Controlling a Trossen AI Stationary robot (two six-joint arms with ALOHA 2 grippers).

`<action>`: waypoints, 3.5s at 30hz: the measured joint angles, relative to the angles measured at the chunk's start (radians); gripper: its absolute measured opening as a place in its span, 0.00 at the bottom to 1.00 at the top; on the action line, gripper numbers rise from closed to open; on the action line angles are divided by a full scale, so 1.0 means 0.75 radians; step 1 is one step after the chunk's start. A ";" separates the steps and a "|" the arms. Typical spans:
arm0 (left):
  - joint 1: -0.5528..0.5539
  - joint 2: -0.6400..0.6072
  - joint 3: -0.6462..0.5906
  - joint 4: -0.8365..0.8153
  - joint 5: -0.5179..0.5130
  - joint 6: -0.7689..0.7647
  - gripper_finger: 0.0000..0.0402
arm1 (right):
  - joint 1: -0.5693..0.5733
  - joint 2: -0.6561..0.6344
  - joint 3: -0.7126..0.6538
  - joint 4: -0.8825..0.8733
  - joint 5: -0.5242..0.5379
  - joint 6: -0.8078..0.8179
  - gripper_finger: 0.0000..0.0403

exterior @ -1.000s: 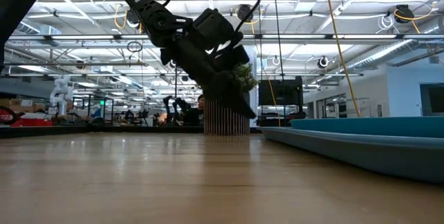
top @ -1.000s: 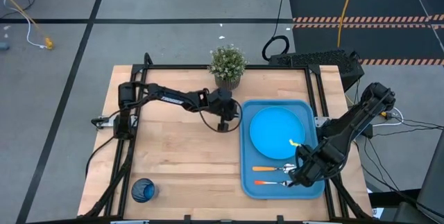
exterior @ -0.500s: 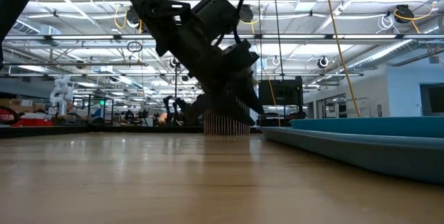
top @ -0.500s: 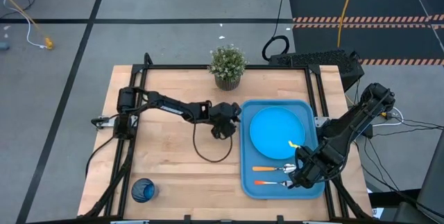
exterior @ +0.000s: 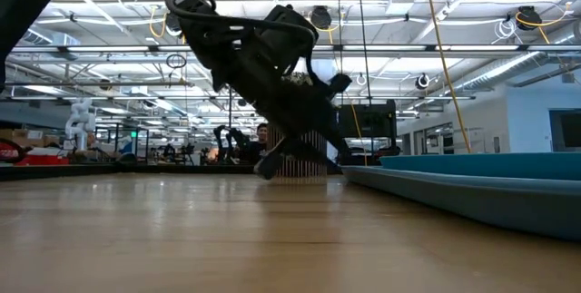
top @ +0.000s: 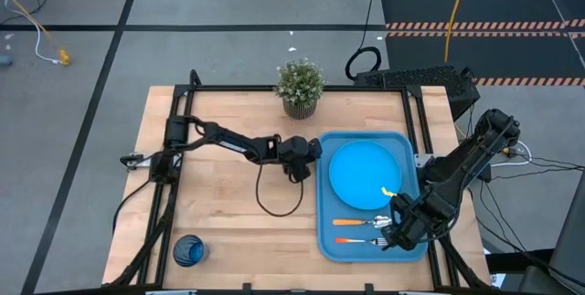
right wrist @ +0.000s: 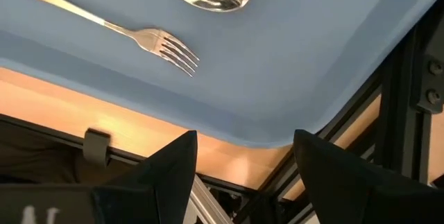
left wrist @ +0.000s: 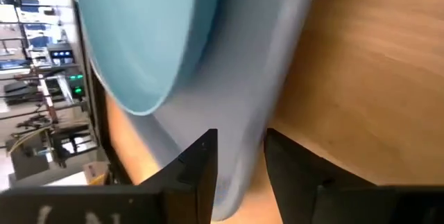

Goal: Pick and place plate/cup/fork/spoon on tray
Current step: Move the blue tray to the center of the table

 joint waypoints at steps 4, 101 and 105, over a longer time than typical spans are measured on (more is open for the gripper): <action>0.000 0.002 -0.001 0.003 0.001 0.004 0.25 | 0.000 0.000 0.000 0.001 -0.001 0.001 0.57; -0.159 -0.094 -0.001 -0.655 -0.486 -1.067 0.08 | 0.018 0.000 0.000 -0.289 0.313 -0.234 0.57; -0.163 -0.144 -0.004 -0.740 -0.483 -1.133 0.08 | 0.040 0.000 0.000 -0.388 0.311 -0.167 0.57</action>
